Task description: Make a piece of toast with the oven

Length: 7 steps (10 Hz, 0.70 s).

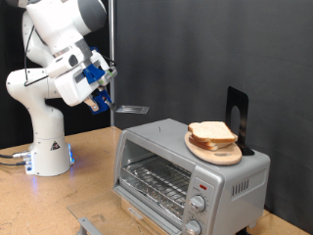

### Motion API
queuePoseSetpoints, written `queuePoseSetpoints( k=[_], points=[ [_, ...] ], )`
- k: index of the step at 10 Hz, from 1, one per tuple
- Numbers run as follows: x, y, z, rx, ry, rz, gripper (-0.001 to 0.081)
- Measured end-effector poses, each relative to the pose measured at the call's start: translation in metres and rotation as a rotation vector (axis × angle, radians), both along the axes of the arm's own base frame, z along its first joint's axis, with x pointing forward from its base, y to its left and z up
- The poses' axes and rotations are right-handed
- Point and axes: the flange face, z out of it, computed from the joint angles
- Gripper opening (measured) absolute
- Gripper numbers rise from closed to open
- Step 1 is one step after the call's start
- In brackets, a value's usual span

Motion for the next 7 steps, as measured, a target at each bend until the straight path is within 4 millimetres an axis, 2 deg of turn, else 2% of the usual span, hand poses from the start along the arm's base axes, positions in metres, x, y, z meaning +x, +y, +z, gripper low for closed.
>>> queuePoseSetpoints(
  k=[2,4,7],
  points=[
    [0.010,0.004,0.004,-0.021,0.064,-0.030,0.0448],
    [0.033,0.004,0.005,-0.036,0.053,-0.078,0.0448],
    [0.066,0.013,-0.013,-0.087,0.052,-0.089,0.0448]
  ],
)
